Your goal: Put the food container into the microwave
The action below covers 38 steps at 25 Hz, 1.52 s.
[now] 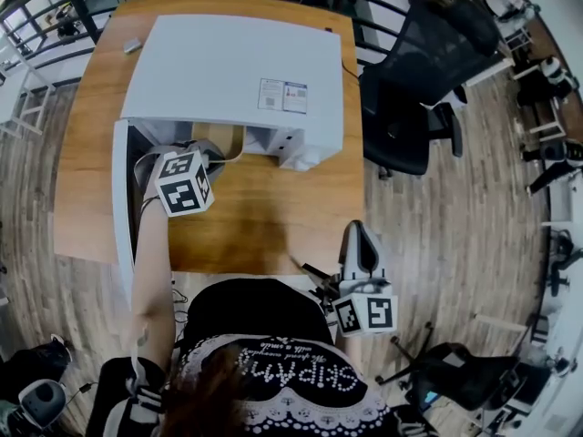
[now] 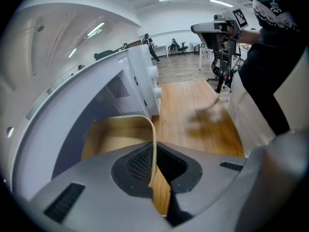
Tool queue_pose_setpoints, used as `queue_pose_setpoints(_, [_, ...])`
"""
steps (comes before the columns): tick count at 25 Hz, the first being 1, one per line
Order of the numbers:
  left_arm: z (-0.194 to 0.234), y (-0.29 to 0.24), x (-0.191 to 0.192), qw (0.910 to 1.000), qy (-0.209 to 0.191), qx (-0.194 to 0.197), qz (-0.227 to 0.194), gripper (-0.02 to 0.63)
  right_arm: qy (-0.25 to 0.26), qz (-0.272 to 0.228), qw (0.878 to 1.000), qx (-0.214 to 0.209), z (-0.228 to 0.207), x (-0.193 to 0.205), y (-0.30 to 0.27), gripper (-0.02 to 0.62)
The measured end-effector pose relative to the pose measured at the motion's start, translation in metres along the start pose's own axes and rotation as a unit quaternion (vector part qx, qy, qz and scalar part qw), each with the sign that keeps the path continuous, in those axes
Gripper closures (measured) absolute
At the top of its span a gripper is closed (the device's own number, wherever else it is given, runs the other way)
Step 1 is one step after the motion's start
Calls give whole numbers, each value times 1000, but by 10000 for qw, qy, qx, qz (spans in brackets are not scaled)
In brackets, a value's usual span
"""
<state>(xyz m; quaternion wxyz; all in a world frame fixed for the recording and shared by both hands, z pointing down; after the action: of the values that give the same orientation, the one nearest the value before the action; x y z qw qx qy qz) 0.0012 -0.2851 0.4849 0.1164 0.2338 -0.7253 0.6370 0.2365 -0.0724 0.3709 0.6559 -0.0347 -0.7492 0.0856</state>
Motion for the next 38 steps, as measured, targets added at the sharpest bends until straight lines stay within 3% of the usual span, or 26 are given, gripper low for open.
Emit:
queue_pose_setpoints(20, [44,-42,28,9994,178,-156,254,563,-25,242,9997,92,2,6,-31,561])
queue_pose_setpoints(38, [57,-58,32,9984,-23,-417,394,563,-36,292,9995,90,3,8,-32,561])
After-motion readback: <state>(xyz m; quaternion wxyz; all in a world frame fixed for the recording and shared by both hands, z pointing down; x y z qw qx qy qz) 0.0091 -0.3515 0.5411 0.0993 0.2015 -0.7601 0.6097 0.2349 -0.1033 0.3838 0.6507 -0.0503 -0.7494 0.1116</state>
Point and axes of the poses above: the fingertips, and each gripper's own axes: y backward along the fingers, z to its left, x out of its underside, the point moved 6 cm from there along y, backward along the fingers, and after that the axes turned 5 degrees about x, right-handed, at the moved point
